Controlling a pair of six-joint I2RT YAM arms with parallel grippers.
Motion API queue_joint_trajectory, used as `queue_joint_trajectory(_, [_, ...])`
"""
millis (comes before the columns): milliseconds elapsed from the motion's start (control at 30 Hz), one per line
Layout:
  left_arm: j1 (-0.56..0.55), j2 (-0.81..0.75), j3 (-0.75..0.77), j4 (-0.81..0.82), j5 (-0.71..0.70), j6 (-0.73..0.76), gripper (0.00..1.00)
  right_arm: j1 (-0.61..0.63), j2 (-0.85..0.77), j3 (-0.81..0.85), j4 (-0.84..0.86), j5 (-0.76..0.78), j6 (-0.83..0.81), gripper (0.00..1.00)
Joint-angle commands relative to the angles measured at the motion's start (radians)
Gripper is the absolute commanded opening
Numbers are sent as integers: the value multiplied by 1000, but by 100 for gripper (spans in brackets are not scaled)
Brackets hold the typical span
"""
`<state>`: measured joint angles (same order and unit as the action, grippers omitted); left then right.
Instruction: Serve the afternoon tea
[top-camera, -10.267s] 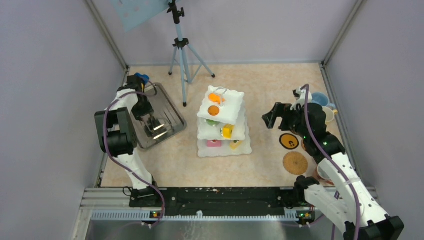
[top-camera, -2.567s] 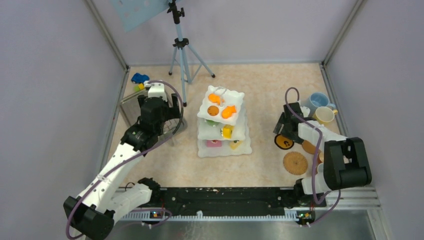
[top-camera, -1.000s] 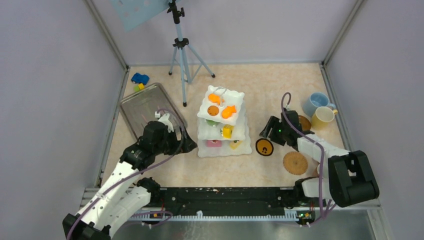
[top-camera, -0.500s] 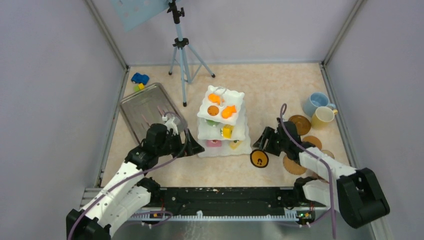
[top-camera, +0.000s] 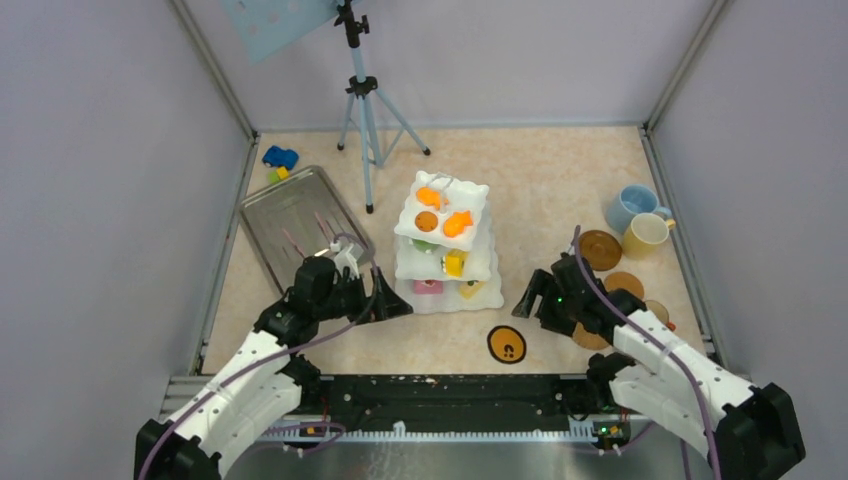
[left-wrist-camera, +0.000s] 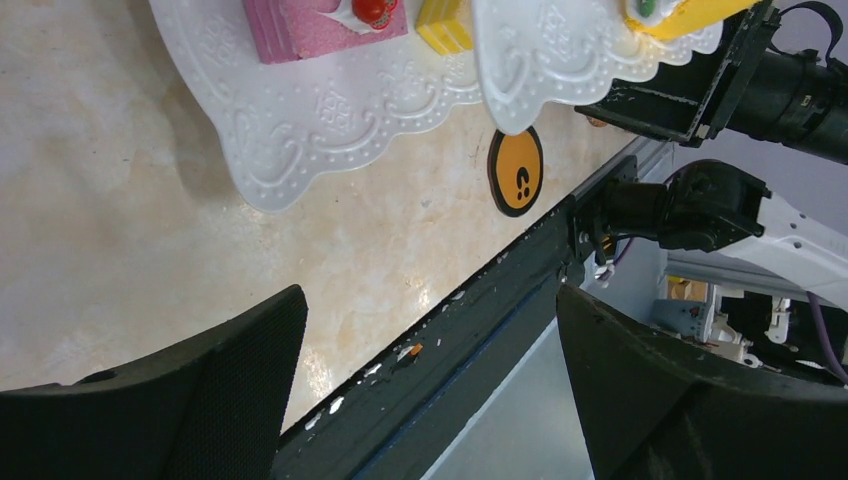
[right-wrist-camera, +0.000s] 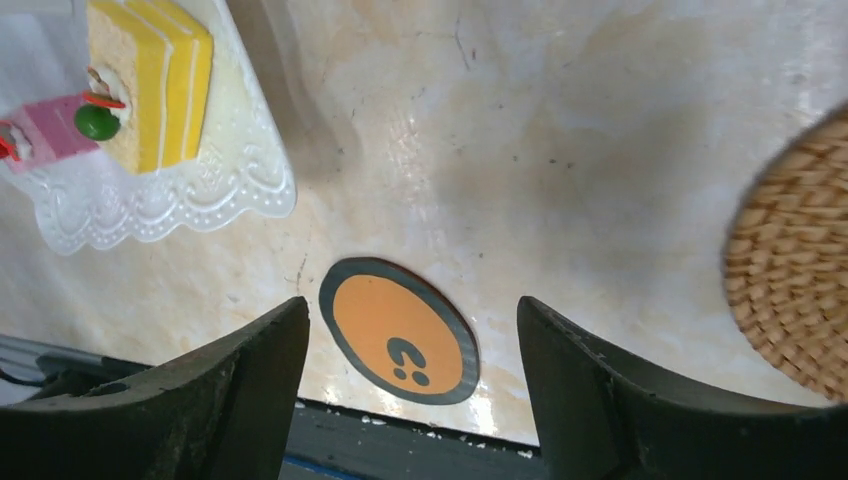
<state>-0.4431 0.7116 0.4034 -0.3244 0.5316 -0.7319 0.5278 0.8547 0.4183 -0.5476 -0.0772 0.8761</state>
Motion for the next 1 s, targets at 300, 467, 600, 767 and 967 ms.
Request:
queue_joint_trajectory(300, [-2,-19,14,41,-6,19,99,39,-181,-156,-60,-99,176,65])
queue_joint_trajectory(467, [-2,-5,31,-2,-14,49,99,213,-28,-135,183,-49,296,59])
queue_joint_trajectory(600, [-2,-12,21,-11,-27,44,99,366,215,-66,462,-18,365,59])
queue_joint_trajectory(767, [-2,-42,-12,-15,-35,29,99,435,412,102,441,14,283,60])
queue_joint_trajectory(967, [-2,-30,-21,0,-36,23,98,343,250,-3,330,73,226,64])
